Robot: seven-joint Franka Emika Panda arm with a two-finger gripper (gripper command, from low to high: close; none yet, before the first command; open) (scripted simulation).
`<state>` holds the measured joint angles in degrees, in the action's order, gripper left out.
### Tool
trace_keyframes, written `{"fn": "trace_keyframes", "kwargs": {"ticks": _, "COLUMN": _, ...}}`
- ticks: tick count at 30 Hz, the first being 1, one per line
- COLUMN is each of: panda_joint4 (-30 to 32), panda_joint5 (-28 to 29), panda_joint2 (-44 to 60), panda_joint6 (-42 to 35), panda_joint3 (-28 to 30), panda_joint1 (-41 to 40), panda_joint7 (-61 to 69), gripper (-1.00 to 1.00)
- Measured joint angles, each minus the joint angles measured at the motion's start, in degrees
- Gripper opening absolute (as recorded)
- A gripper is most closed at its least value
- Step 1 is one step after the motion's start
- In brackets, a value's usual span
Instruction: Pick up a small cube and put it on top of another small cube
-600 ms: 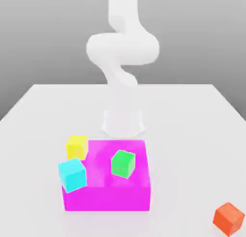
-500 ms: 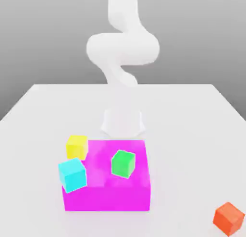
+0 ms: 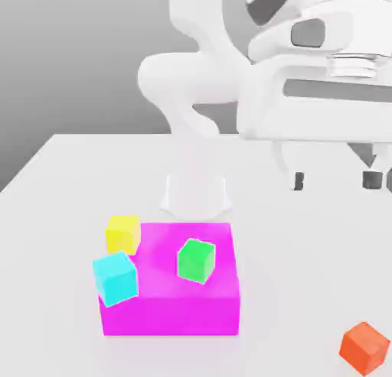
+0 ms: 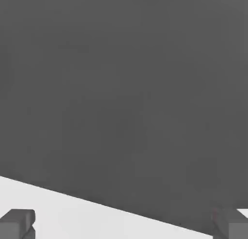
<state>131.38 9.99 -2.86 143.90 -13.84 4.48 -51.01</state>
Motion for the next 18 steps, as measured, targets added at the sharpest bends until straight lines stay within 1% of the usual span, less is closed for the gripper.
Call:
{"fn": "trace_keyframes", "kwargs": {"ticks": 5, "panda_joint4": -0.08, "panda_joint5": 2.15, "panda_joint2": 10.32, "panda_joint6": 2.97, "panda_joint3": -1.16, "panda_joint1": 3.1, "panda_joint7": -1.09, "gripper": 0.0}}
{"fn": "trace_keyframes", "kwargs": {"ticks": 11, "panda_joint4": -0.11, "panda_joint5": 3.1, "panda_joint2": 22.42, "panda_joint6": 6.73, "panda_joint3": -3.13, "panda_joint1": 6.2, "panda_joint7": -1.22, "gripper": 0.0}}
{"fn": "trace_keyframes", "kwargs": {"ticks": 15, "panda_joint4": -1.68, "panda_joint5": 6.38, "panda_joint2": 30.72, "panda_joint6": 12.19, "panda_joint3": -0.38, "panda_joint1": 9.08, "panda_joint7": -3.56, "gripper": 0.0}}
{"fn": "trace_keyframes", "kwargs": {"ticks": 16, "panda_joint4": -2.11, "panda_joint5": 7.21, "panda_joint2": 32.58, "panda_joint6": 13.58, "panda_joint3": 0.58, "panda_joint1": 9.88, "panda_joint7": -4.17, "gripper": -1.0}}
{"fn": "trace_keyframes", "kwargs": {"ticks": 18, "panda_joint4": -2.11, "panda_joint5": 7.21, "panda_joint2": 32.58, "panda_joint6": 13.59, "panda_joint3": 0.58, "panda_joint1": 9.88, "panda_joint7": -4.17, "gripper": -1.0}}
